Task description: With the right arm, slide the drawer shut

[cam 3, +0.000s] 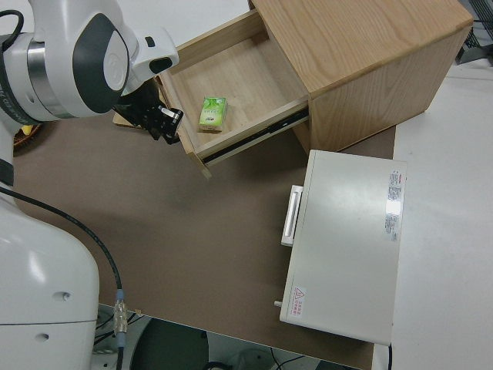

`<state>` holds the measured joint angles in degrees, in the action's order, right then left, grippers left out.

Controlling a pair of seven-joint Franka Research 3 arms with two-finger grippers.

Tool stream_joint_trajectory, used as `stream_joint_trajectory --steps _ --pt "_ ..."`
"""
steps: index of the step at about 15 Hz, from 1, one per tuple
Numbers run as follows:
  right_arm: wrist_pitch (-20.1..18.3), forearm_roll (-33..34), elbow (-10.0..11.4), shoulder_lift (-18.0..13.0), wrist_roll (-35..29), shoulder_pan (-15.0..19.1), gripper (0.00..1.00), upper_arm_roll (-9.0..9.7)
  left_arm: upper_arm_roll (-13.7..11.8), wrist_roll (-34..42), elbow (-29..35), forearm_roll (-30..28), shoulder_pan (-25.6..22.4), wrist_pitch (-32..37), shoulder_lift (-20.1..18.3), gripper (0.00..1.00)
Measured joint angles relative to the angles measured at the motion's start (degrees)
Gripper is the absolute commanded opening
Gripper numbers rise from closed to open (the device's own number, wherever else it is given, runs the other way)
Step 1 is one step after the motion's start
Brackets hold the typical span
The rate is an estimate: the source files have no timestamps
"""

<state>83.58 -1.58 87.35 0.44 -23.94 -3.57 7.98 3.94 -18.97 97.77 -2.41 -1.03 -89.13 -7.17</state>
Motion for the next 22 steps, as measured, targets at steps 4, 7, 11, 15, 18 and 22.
stream_joint_trajectory --steps 4,7,11,15,18,22 --pt "0.04 -0.52 -0.25 -0.02 -8.9 -0.75 0.0 2.54 0.0 0.0 0.0 0.0 0.0 0.0 0.0 0.99" --pt "0.63 -1.6 -0.31 -0.02 -15.34 -2.46 0.0 3.7 0.0 0.0 0.0 0.0 0.0 0.0 0.0 0.99" --pt "3.41 -1.88 0.5 0.1 -24.27 -5.22 0.0 4.27 0.0 0.0 0.0 0.0 0.0 0.0 0.0 0.99" --pt "8.99 -1.88 4.23 0.54 -34.24 -8.44 0.0 4.34 0.0 0.0 0.0 0.0 0.0 0.0 0.0 0.99" --pt "12.61 -1.88 6.48 2.11 -40.44 -10.11 0.0 4.3 0.0 0.0 0.0 0.0 0.0 0.0 0.0 0.99" --pt "14.45 -1.88 6.98 4.37 -43.61 -10.4 0.0 3.09 0.0 0.0 0.0 0.0 0.0 0.0 0.0 0.99"
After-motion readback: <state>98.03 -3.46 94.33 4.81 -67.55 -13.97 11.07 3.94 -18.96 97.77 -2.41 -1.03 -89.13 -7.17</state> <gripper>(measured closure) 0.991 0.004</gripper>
